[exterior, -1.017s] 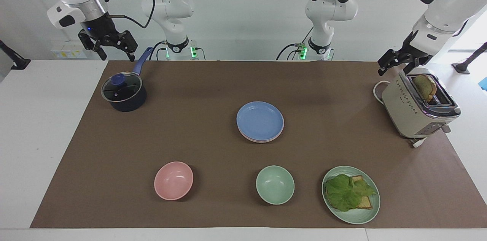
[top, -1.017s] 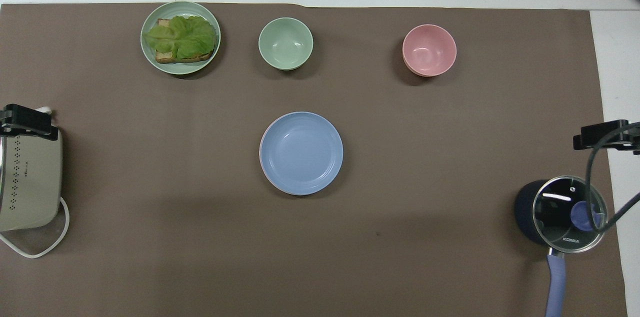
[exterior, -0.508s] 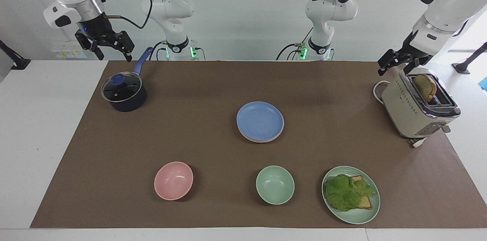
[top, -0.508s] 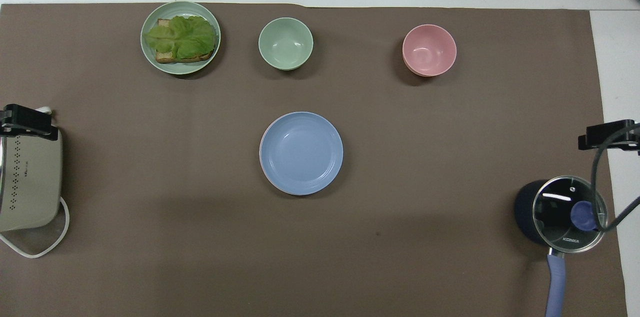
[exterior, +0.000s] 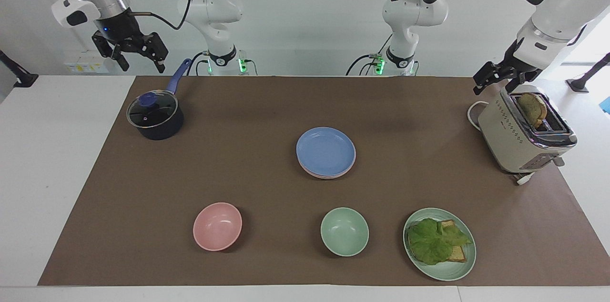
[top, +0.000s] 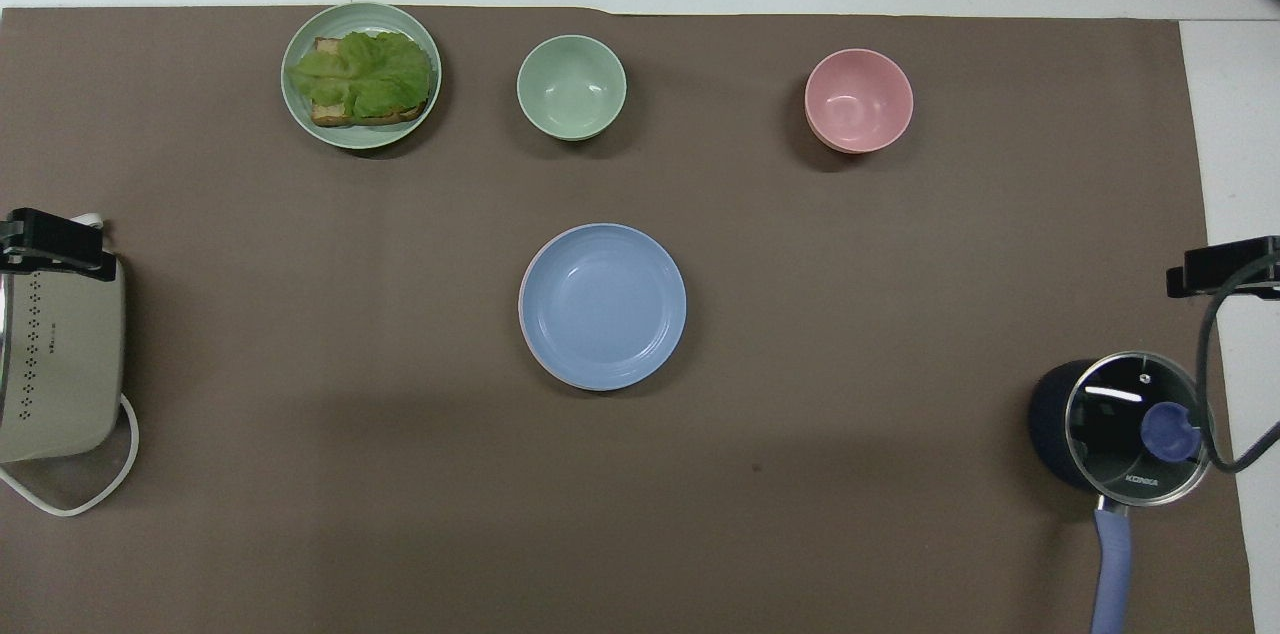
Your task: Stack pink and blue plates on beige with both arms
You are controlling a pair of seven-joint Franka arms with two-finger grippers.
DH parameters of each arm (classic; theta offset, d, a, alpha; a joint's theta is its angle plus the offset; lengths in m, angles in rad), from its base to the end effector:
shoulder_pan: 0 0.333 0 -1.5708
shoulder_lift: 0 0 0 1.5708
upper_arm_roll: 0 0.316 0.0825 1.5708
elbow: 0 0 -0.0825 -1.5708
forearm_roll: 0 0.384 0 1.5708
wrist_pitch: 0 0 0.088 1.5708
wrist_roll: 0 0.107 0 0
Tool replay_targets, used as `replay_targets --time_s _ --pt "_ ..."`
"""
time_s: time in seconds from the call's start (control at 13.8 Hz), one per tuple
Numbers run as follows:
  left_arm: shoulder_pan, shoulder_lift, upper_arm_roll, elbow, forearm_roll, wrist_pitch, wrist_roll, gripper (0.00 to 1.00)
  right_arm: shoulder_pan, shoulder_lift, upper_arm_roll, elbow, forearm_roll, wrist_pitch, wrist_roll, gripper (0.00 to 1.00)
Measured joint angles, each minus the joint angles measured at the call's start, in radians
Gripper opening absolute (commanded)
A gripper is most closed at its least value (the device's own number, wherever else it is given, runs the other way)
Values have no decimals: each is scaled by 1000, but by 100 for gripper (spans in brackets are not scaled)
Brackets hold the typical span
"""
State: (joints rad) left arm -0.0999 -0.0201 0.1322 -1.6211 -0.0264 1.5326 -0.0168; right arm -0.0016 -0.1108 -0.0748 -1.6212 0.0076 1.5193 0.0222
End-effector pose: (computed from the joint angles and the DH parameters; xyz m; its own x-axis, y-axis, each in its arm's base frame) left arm 0.5428 0.0153 0.6086 0.9965 0.0478 -0.0690 0.0498 -0.9984 0.0279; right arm 0.5128 -0.0408 0.6553 0.9952 -0.0977 0.0082 -0.0975 -0.9951 -0.0160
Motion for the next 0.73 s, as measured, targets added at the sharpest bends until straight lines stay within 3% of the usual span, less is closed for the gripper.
replay_targets --time_s 0.73 --pt "0 0 0 0 0 0 0 100 -5 1 -6 -12 0 -2 -75 100"
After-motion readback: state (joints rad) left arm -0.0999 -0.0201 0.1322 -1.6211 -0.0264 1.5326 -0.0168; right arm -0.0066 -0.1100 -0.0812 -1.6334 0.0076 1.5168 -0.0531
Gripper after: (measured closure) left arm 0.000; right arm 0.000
